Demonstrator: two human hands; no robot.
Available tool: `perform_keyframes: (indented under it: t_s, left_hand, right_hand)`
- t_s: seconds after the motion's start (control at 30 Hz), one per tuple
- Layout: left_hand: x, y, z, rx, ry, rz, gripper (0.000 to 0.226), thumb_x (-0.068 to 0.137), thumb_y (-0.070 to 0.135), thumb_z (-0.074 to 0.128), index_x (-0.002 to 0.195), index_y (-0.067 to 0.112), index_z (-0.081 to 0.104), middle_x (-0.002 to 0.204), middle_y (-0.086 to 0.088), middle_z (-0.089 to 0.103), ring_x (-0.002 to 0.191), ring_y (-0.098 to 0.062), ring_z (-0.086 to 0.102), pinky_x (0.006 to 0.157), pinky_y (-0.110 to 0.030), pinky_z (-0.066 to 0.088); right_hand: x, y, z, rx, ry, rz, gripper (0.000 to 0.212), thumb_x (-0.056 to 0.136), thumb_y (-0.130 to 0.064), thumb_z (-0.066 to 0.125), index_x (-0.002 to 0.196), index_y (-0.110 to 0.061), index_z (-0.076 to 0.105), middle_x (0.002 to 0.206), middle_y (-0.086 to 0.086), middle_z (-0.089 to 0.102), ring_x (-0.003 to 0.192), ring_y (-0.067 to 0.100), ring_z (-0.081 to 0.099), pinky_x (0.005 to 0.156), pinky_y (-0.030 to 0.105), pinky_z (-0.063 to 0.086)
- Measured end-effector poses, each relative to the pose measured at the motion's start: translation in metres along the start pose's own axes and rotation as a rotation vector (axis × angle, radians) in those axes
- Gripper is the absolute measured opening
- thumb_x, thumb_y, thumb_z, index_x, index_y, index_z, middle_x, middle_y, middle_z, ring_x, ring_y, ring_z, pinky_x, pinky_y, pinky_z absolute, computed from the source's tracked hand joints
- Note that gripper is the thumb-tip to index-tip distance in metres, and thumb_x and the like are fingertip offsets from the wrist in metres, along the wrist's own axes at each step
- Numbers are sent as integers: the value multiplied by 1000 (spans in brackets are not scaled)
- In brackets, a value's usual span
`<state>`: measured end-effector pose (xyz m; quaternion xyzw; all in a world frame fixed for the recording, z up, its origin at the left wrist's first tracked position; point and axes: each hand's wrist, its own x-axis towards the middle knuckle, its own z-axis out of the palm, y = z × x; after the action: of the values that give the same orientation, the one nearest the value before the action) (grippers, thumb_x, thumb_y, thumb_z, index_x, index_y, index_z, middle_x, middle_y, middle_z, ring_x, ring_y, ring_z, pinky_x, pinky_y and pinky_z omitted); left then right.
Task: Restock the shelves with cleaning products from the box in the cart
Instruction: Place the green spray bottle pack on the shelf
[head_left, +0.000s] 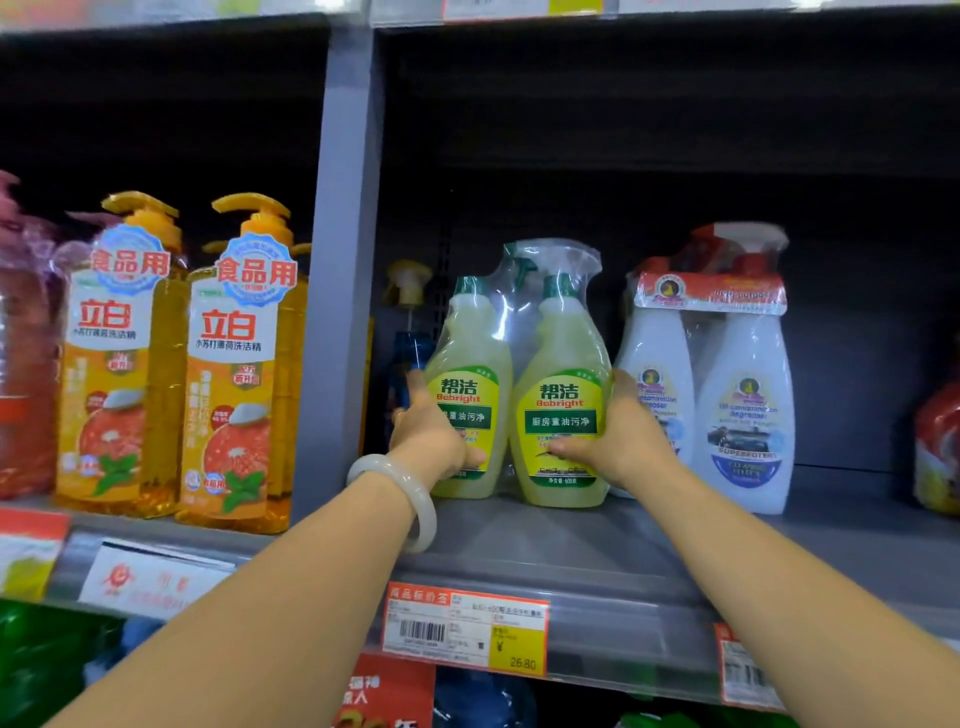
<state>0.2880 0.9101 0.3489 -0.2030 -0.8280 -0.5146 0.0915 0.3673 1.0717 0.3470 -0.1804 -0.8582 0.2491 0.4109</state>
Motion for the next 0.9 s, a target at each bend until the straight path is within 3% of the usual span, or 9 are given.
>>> perform_keyframes:
  t_s: [0.1, 0.2, 0.27, 0.33, 0.43, 0.53, 0.67, 0.77, 0.9]
  left_hand:
    - [0, -1, -1, 25, -11, -12, 117, 73, 15, 79, 150, 25, -9, 143, -12, 35, 124, -30, 45, 101, -39, 38]
    - [-6, -1, 0, 148, -16, -50, 122, 74, 24, 79, 149, 15, -17, 154, -13, 14, 138, -31, 27, 112, -41, 28]
    - [-16, -1, -1, 258, 15, -21, 117, 76, 28, 77, 149, 10, -13, 155, -16, 3, 142, -34, 16, 115, -40, 21]
    - [-30, 1, -5, 364, 50, 122, 97, 80, 27, 73, 148, 6, 7, 151, -19, 13, 139, -36, 22, 113, -39, 25]
    - [-59, 10, -23, 484, 46, 441, 47, 84, 21, 65, 125, 7, 46, 128, -14, 49, 115, -29, 51, 94, -34, 43]
    - [-94, 16, -52, 630, 56, 621, 36, 87, 21, 62, 120, 11, 52, 119, -8, 58, 108, -28, 56, 84, -36, 47]
    - [-135, -8, -111, 864, 106, 732, 29, 89, 24, 58, 116, 16, 51, 114, -6, 58, 107, -28, 57, 77, -36, 46]
    - [-159, -63, -173, 1018, 49, 622, 39, 88, 30, 59, 123, 20, 48, 121, -3, 55, 115, -25, 52, 81, -34, 45]
    - [-195, -179, -253, 1108, -88, 251, 51, 84, 41, 62, 126, 19, 43, 124, -3, 49, 119, -23, 46, 91, -35, 45]
  right_hand:
    - [-4, -2, -1, -27, -5, 20, 88, 59, -32, 87, 127, -16, 34, 123, 14, 54, 109, 34, 57, 92, 48, 48]
    - [-11, -7, -6, -48, 13, 36, 90, 61, -33, 86, 130, -12, 33, 128, 20, 48, 115, 36, 50, 95, 46, 45]
    - [-18, -12, -14, -117, 100, -1, 92, 70, -34, 81, 140, -9, 28, 135, 22, 40, 126, 37, 40, 101, 42, 36]
    - [-28, -22, -25, -200, 186, -111, 80, 80, -33, 73, 142, -7, 30, 136, 20, 39, 126, 37, 36, 103, 39, 31]
    - [-51, -50, -38, -329, 107, -244, 58, 85, -30, 67, 134, -8, 44, 135, 13, 41, 125, 33, 38, 102, 37, 31]
    - [-90, -91, -46, -443, -13, -355, 49, 86, -31, 65, 128, -10, 52, 136, 9, 41, 126, 30, 39, 103, 36, 36]
    - [-164, -151, -35, -595, -112, -524, 36, 89, -24, 59, 122, -15, 50, 125, 7, 47, 119, 29, 44, 88, 35, 40]
    - [-216, -195, 1, -622, -219, -585, 38, 89, -25, 60, 122, -14, 46, 123, 8, 44, 117, 30, 43, 83, 37, 39]
    - [-280, -260, 85, -555, -405, -668, 39, 90, -23, 61, 123, -9, 45, 126, 13, 42, 119, 32, 40, 87, 41, 39]
